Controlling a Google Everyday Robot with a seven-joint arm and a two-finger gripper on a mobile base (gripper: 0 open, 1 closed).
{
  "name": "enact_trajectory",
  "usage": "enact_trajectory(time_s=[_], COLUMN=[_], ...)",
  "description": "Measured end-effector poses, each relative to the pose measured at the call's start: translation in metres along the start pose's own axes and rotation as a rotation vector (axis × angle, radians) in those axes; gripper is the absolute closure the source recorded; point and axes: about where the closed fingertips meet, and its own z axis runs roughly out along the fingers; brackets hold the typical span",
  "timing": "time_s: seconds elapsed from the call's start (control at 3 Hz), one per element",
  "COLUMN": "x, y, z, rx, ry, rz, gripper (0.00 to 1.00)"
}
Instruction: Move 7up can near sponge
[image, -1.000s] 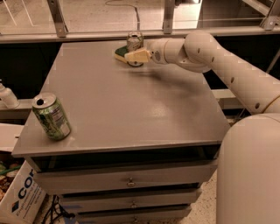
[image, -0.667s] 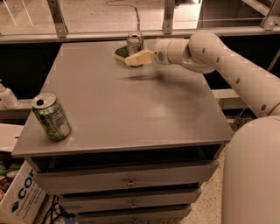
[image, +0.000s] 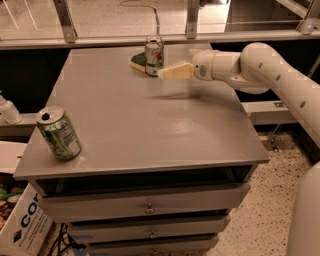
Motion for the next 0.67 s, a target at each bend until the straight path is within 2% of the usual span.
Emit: enact_trajectory(time_s=[0.33,0.67], x=[0.0123,0.0137], y=[-0.0018,-0.0032], z=[-0.0478,-0.0548], rx=[-0.026,-0.024], ry=[-0.044,-0.046], rz=[0.025,0.028], gripper=[0.0,0.0])
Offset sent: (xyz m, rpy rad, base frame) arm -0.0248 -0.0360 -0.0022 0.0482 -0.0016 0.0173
